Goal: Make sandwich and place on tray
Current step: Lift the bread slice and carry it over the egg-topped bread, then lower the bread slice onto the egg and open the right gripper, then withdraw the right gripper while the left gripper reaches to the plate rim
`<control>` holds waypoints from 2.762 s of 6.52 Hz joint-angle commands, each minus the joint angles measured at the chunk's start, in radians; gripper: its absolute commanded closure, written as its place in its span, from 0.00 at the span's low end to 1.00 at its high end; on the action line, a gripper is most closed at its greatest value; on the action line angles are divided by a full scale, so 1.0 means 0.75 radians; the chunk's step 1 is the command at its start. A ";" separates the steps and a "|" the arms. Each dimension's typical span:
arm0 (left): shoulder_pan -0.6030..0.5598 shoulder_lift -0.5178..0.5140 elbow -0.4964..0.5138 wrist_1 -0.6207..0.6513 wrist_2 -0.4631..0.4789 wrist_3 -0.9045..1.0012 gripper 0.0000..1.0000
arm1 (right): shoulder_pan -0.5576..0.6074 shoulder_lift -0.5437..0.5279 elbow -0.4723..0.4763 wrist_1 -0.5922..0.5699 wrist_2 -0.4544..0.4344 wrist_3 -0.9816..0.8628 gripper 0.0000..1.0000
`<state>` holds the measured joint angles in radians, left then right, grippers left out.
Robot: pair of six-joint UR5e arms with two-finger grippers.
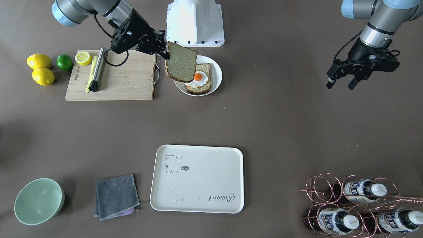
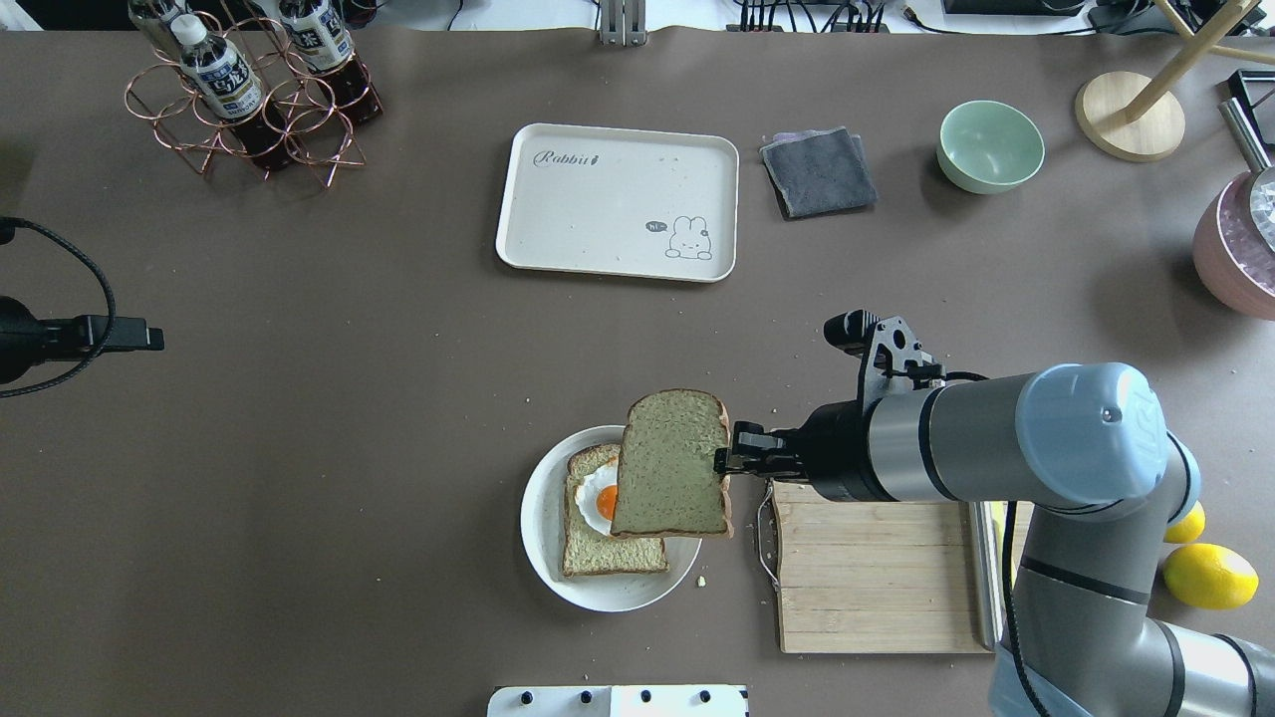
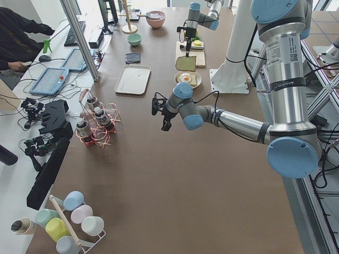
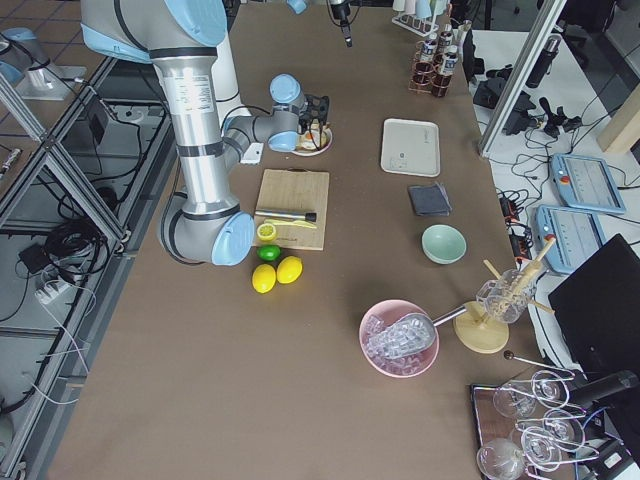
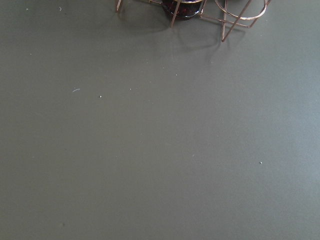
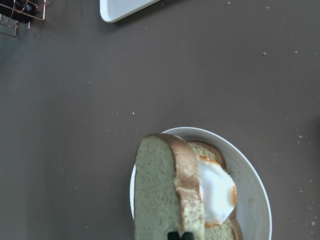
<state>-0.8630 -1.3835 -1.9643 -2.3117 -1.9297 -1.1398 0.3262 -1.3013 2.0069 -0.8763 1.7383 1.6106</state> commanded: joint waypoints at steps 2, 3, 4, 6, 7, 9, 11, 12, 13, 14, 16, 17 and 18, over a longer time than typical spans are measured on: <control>-0.001 -0.002 0.015 0.000 0.002 0.000 0.03 | -0.110 0.088 -0.115 -0.002 -0.145 -0.010 1.00; -0.001 -0.002 0.017 0.000 0.000 0.000 0.03 | -0.110 0.093 -0.154 0.000 -0.152 -0.032 1.00; -0.001 -0.002 0.019 0.000 0.000 0.000 0.03 | -0.110 0.103 -0.207 0.001 -0.154 -0.039 1.00; -0.001 -0.006 0.024 0.000 0.000 0.002 0.03 | -0.116 0.095 -0.223 -0.002 -0.154 -0.039 1.00; -0.001 -0.006 0.024 -0.002 0.000 0.002 0.03 | -0.114 0.097 -0.219 0.000 -0.152 -0.047 0.92; -0.001 -0.017 0.017 -0.002 0.000 0.002 0.03 | -0.100 0.091 -0.209 -0.002 -0.178 -0.047 0.01; -0.001 -0.033 0.017 -0.002 -0.002 -0.018 0.03 | 0.012 0.085 -0.152 -0.010 -0.055 -0.049 0.01; 0.023 -0.067 0.013 -0.002 -0.002 -0.075 0.03 | 0.092 0.058 -0.118 -0.008 0.042 -0.049 0.01; 0.093 -0.128 0.015 -0.002 0.010 -0.171 0.03 | 0.172 0.005 -0.089 -0.012 0.134 -0.047 0.01; 0.209 -0.194 0.017 -0.002 0.089 -0.251 0.03 | 0.264 -0.040 -0.085 -0.008 0.224 -0.049 0.01; 0.499 -0.368 0.023 0.008 0.314 -0.404 0.03 | 0.433 -0.091 -0.086 -0.012 0.379 -0.061 0.01; 0.593 -0.425 0.028 0.008 0.388 -0.458 0.03 | 0.499 -0.152 -0.087 -0.010 0.439 -0.146 0.01; 0.683 -0.498 0.062 0.010 0.476 -0.491 0.03 | 0.575 -0.222 -0.087 -0.006 0.518 -0.275 0.01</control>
<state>-0.4315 -1.6986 -1.9377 -2.3056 -1.6461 -1.4729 0.6934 -1.4139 1.9425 -0.8831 2.0625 1.4937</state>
